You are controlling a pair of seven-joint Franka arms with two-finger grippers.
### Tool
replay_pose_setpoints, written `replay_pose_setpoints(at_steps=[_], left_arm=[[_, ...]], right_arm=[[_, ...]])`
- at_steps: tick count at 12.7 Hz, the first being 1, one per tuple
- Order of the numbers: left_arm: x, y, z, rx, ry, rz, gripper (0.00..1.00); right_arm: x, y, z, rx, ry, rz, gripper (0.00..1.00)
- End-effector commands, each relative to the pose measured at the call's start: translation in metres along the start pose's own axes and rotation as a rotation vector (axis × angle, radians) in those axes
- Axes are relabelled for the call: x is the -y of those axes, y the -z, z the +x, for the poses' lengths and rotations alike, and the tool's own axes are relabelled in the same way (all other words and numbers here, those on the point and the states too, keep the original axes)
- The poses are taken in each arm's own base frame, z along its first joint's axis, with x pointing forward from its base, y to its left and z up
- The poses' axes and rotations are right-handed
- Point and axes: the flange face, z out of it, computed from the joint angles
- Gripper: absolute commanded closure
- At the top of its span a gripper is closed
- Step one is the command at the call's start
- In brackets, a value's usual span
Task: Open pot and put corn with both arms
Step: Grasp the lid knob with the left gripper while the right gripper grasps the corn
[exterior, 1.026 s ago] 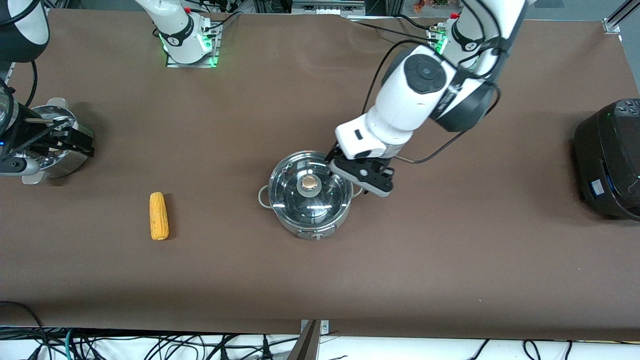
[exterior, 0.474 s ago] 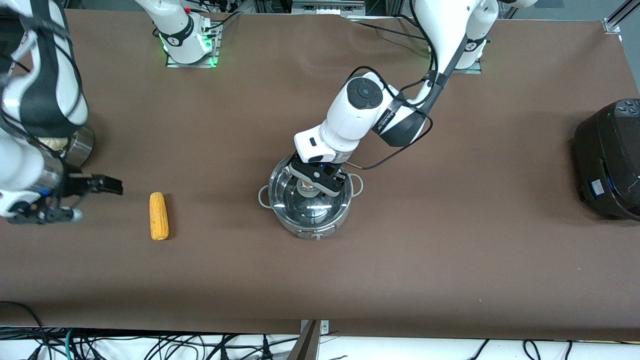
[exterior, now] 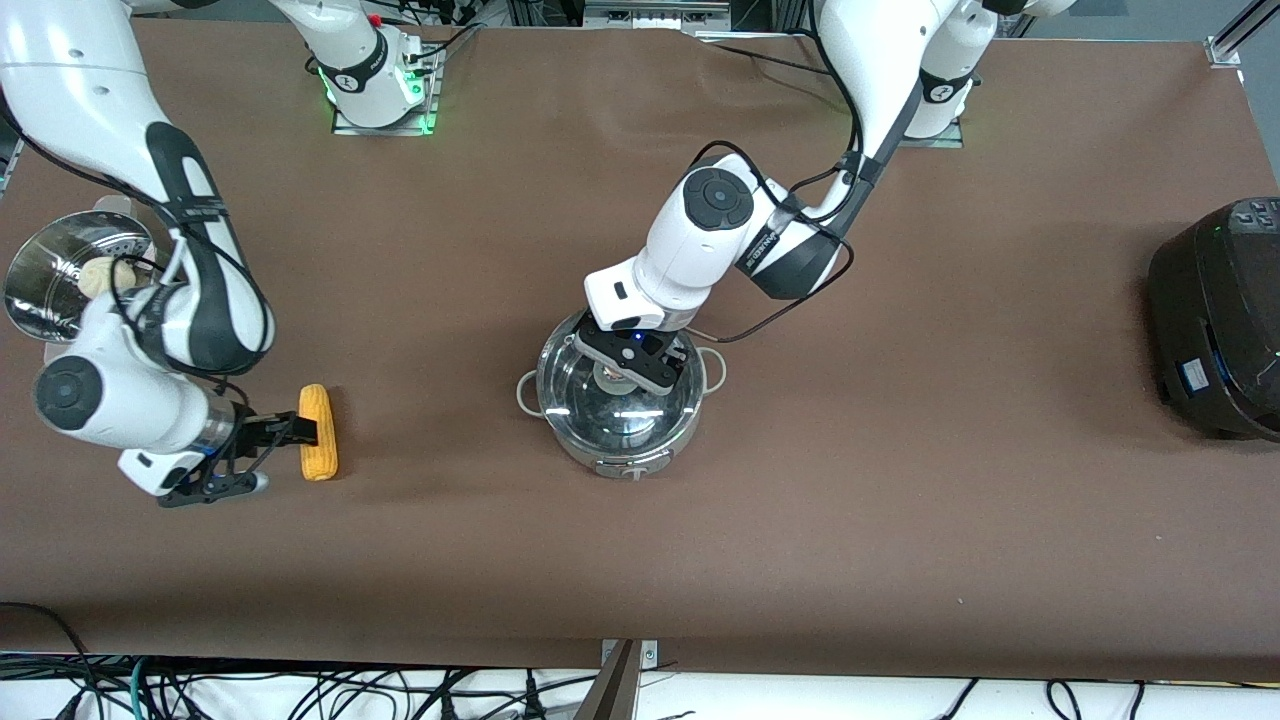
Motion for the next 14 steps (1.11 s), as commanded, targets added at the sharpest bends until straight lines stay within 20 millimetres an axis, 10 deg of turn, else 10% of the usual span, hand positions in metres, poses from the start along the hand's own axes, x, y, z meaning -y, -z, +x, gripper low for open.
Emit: replay_pose_setpoints(at_steps=[1,4,5,6,8,12,14], left_arm=[[-0.003,-0.001,0.004,-0.012,-0.009,0.003,0.05],[-0.005,-0.005,-0.002,0.01,-0.012,0.007,0.47],[-0.003,-0.006,-0.004,0.015,-0.011,0.01,0.63],[-0.003,-0.005,-0.004,0.02,-0.01,0.011,0.73],[-0.003,0.008,0.0,0.031,-0.011,0.015,0.9],[-0.014,0.114,0.013,0.126,-0.015,0.03,0.91],[0.022,0.166,0.016,0.197,0.032,0.067,0.91]], right_arm=[[0.005,-0.023,-0.026,-0.042,0.021,0.006,0.0],[0.009,-0.044,-0.038,-0.069,0.043,0.001,0.0],[0.007,-0.045,-0.039,-0.063,0.046,0.002,0.22],[0.004,-0.045,-0.04,-0.062,0.054,0.002,0.67],[0.001,-0.044,-0.042,-0.023,0.048,0.009,0.99],[0.003,-0.017,-0.035,0.004,0.043,0.015,1.0],[0.015,0.023,-0.024,0.037,0.052,0.033,1.0]])
